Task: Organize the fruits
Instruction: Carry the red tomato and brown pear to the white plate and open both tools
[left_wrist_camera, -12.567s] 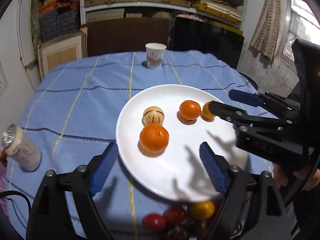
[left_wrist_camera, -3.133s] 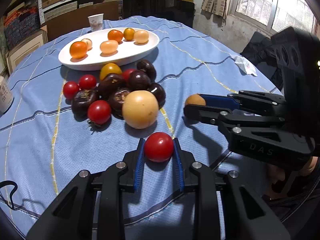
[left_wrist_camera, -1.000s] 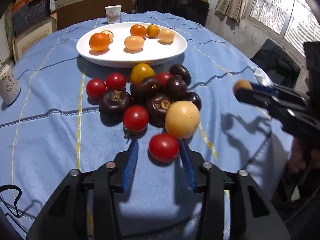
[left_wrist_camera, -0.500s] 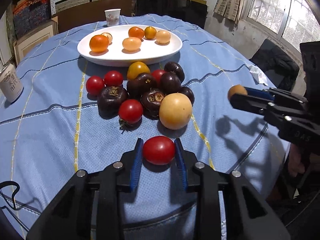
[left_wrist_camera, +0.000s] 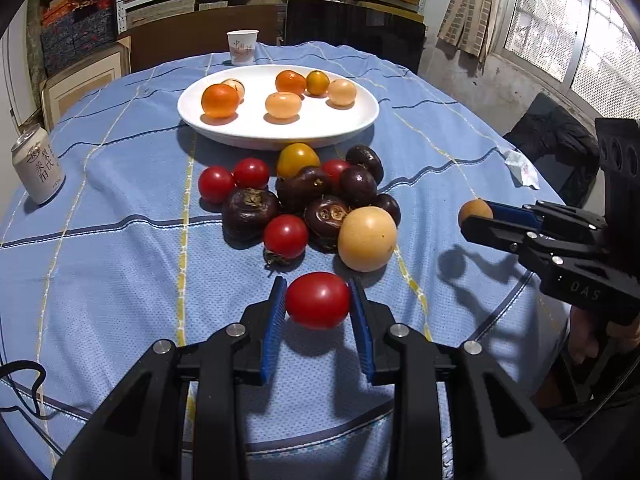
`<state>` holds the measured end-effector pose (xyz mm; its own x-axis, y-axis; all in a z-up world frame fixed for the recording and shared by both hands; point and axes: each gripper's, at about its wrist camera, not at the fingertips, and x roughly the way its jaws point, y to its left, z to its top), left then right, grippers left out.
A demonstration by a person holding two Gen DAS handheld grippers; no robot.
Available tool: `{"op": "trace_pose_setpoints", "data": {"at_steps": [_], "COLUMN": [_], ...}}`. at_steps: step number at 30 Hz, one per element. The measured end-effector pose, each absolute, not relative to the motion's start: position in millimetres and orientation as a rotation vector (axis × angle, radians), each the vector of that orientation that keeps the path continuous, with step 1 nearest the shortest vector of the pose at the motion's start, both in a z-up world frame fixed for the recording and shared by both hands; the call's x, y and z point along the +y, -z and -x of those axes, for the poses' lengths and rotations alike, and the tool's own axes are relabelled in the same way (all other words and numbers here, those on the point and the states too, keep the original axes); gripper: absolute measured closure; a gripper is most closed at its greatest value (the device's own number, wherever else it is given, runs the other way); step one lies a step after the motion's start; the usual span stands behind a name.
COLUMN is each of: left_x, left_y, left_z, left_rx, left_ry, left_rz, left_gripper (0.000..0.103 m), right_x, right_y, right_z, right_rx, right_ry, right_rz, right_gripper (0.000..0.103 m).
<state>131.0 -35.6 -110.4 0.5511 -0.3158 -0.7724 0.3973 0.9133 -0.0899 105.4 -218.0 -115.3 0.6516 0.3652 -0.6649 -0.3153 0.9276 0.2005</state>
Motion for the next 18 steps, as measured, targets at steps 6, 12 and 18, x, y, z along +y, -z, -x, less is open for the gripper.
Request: {"op": "trace_pose_setpoints", "data": {"at_steps": [6,12,18], "left_x": [-32,-26,-29], "left_y": [102,66,37], "left_z": [-132,-141,-175], "left_rx": [0.874,0.799,0.756], "left_ry": [0.412,0.405,0.394], "left_rz": [-0.095,-0.091,-0.092], "left_gripper": [0.072,0.072,0.072], "right_x": [-218,-223,-229], "right_y": [112,94,69], "right_z": [-107,-113,-135], "right_rx": [0.765,0.722,0.666], "right_ry": [-0.381,-0.368,-0.344], "right_rz": [-0.065,-0.051,-0.026], "right_gripper": [0.074,0.074,0.074]}}
